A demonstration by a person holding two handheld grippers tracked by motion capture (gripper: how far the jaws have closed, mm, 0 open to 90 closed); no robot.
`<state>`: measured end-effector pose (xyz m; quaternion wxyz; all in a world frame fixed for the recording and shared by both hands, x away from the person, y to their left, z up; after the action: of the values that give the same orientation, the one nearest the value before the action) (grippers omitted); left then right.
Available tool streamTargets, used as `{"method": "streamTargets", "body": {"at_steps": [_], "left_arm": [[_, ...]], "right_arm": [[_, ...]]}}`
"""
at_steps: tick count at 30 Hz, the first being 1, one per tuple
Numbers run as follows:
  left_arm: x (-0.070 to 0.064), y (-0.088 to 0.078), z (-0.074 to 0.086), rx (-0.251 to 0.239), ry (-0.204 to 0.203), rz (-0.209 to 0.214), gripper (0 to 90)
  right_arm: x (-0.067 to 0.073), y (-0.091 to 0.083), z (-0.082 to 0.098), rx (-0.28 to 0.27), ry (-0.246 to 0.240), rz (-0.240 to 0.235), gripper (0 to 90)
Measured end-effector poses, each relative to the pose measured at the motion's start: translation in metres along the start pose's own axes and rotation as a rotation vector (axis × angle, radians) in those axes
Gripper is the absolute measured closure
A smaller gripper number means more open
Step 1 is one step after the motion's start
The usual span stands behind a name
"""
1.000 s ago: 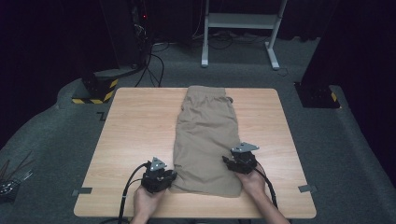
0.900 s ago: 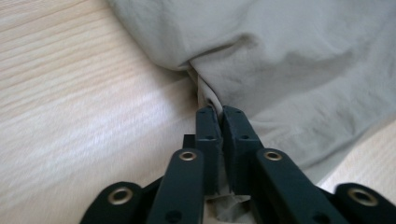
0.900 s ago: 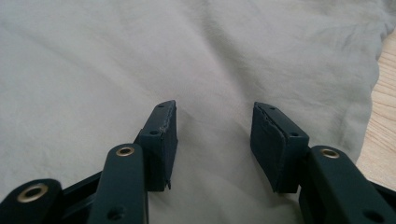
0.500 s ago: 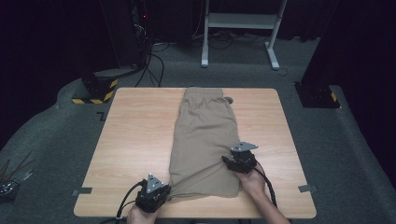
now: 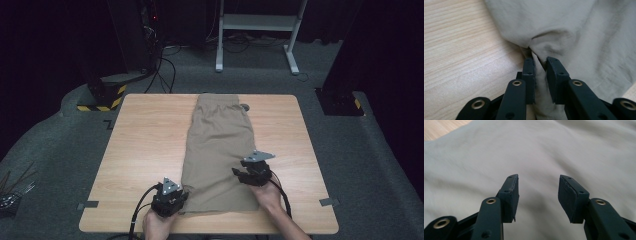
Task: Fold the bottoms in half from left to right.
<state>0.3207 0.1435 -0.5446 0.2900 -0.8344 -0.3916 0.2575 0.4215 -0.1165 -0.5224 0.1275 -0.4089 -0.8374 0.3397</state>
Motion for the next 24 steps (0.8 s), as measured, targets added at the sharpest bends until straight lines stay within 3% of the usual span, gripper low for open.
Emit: {"method": "streamTargets", "body": {"at_steps": [1, 5, 7, 10, 12, 15, 17, 18, 19, 20, 22, 24], "left_arm": [[0.002, 0.001, -0.001, -0.005, -0.005, -0.005, 77.3], [0.011, 0.009, -0.011, -0.016, 0.000, -0.009, 78.8], [0.013, 0.009, -0.011, -0.023, -0.010, -0.001, 79.3], [0.014, 0.008, -0.009, -0.029, -0.010, 0.000, 80.0], [0.012, 0.005, -0.006, -0.027, -0.008, -0.002, 81.2], [0.005, -0.001, 0.000, -0.014, 0.009, 0.003, 84.8], [-0.005, -0.005, 0.006, 0.002, 0.053, -0.002, 86.3], [-0.005, -0.005, 0.006, 0.002, 0.053, -0.002, 86.6], [-0.009, -0.008, 0.009, 0.006, 0.071, -0.008, 86.5], [-0.013, -0.012, 0.012, 0.007, 0.073, -0.008, 86.3], [-0.013, -0.015, 0.010, -0.002, 0.060, 0.003, 81.2], [-0.012, -0.018, 0.004, -0.034, 0.059, 0.011, 67.4]], "right_arm": [[0.012, 0.015, -0.012, 0.012, -0.015, -0.028, 51.0], [0.038, 0.043, -0.038, 0.013, -0.014, -0.087, 49.8], [0.052, 0.055, -0.047, 0.010, -0.047, -0.093, 49.5], [0.064, 0.074, -0.052, 0.057, -0.089, -0.079, 48.4], [0.067, 0.083, -0.051, 0.081, -0.121, -0.056, 48.7], [0.063, 0.085, -0.051, 0.061, -0.119, -0.047, 48.8], [0.058, 0.086, -0.051, 0.056, -0.101, -0.046, 48.2], [0.058, 0.086, -0.051, 0.056, -0.101, -0.046, 48.2], [0.053, 0.087, -0.051, 0.059, -0.092, -0.012, 48.9], [0.051, 0.086, -0.051, 0.061, -0.084, -0.010, 48.8], [0.052, 0.085, -0.050, 0.069, -0.097, -0.018, 48.8], [0.051, 0.080, -0.048, 0.082, -0.100, -0.024, 47.9]]}}
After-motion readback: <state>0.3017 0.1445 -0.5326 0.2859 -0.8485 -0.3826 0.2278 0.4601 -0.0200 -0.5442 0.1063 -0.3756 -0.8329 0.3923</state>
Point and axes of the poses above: each handheld gripper's, and its own axes: y roughly forward along the jaws, z roughly out of its underside, x roughly to its left, the point moved 4 cm from there along y, roughly forward along the jaws, and after that the axes turned 8 degrees about z, right-handed, at the moved point
